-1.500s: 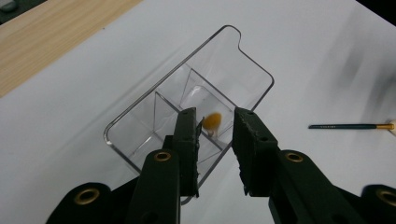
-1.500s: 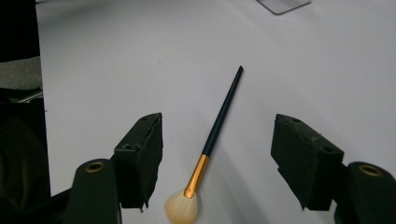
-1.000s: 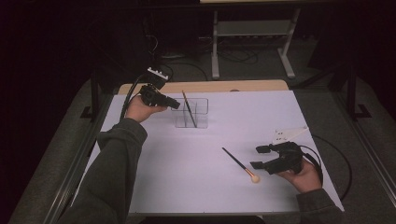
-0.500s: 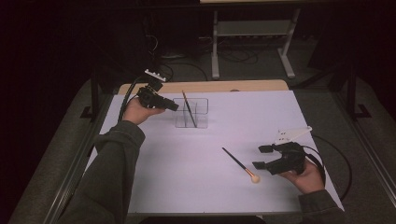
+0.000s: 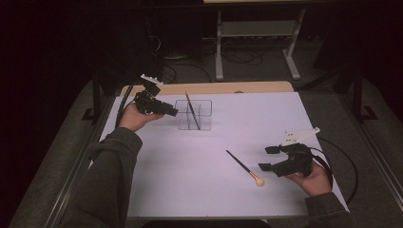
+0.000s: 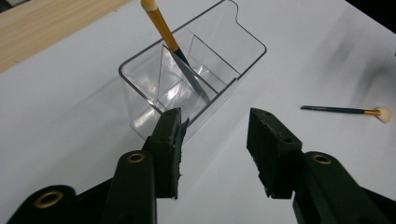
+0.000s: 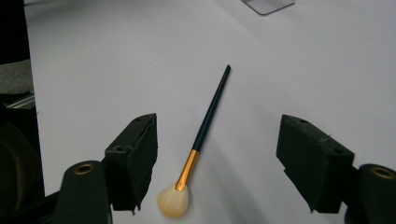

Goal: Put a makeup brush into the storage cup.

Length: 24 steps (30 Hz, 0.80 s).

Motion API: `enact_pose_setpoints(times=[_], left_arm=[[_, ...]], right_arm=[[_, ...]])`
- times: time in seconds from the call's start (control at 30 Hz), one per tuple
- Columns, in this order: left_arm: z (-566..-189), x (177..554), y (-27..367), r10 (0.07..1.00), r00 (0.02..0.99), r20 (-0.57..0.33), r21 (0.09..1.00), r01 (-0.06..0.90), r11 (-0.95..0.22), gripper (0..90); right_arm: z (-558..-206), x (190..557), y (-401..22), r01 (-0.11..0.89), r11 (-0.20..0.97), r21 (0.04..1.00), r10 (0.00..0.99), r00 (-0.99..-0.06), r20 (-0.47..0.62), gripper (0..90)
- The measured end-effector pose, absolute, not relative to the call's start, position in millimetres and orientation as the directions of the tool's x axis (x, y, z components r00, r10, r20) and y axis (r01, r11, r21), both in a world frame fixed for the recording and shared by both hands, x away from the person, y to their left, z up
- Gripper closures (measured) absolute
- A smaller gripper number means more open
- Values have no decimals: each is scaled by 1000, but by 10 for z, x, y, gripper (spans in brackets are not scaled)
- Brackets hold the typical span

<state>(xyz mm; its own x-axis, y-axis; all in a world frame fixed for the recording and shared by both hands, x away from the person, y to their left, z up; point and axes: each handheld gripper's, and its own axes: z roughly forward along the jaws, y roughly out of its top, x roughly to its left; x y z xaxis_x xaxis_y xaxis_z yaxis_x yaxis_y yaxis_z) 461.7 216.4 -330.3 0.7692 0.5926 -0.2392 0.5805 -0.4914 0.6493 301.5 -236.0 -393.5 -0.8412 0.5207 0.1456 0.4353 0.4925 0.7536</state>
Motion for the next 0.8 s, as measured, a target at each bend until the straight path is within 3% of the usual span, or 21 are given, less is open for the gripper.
enact_pose_setpoints(times=[0.8], left_arm=[[-3258,4287,2235,574,793,-201,678,536,-503,458]], right_arm=[[-3930,3058,-2369,447,503,740,531,-835,143,261]])
